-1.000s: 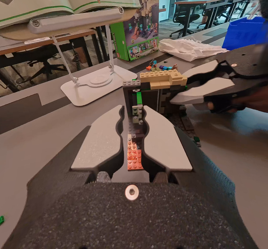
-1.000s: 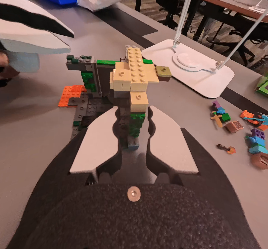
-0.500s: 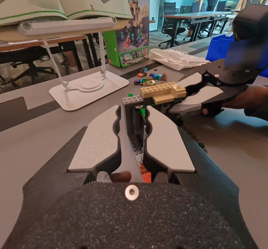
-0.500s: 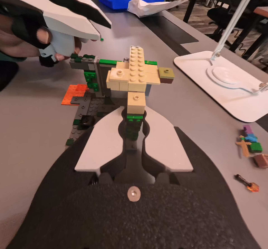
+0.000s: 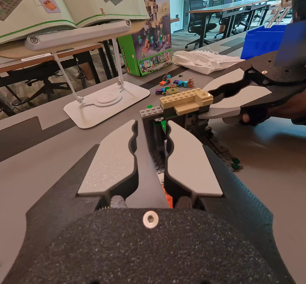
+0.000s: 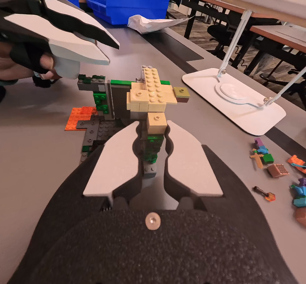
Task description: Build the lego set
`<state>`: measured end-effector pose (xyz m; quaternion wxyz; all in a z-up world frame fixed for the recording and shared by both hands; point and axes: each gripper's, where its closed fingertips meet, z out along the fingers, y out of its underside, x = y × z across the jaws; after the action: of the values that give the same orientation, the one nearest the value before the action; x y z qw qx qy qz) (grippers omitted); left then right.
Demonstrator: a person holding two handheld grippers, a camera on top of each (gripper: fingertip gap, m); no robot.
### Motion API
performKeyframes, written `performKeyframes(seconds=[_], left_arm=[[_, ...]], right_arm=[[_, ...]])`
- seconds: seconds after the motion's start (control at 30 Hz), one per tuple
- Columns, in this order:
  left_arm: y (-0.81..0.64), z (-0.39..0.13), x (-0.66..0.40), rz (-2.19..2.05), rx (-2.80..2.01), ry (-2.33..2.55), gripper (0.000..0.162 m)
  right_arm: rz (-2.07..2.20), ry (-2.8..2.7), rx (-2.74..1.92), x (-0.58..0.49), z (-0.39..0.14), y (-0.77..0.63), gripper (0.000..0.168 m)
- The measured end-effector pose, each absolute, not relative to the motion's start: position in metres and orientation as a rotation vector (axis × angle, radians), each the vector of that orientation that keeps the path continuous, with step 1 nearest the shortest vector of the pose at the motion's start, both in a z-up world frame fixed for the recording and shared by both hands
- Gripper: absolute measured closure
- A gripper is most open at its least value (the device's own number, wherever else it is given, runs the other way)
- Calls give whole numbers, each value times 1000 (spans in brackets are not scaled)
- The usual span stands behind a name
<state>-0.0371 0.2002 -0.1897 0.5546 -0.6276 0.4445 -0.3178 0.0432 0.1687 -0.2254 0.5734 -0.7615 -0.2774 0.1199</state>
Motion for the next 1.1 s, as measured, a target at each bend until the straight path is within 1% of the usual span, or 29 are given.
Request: performKeyframes(seconds=[0.1, 0.17, 0.4, 0.63, 0.8, 1.1], left_arm=[[196, -190, -35, -758, -1473, 1067, 129], [193, -191, -34, -762, -1468, 1089, 128], [192, -194, -32, -745, -1466, 1100, 128], [195, -194, -34, -722, -1463, 1091, 131], [197, -196, -36, -743, -1511, 1076, 136], [202, -197, -38, -716, -1511, 1064, 136]], right_arm=[[279, -636, -1796, 44, -226, 169, 143], [258, -633, -1807, 45, -228, 169, 147], [238, -611, -1827, 47, -228, 170, 147], [181, -572, -1844, 51, -228, 172, 147], [131, -486, -1875, 58, -228, 176, 147], [103, -450, -1872, 60, -228, 177, 147]])
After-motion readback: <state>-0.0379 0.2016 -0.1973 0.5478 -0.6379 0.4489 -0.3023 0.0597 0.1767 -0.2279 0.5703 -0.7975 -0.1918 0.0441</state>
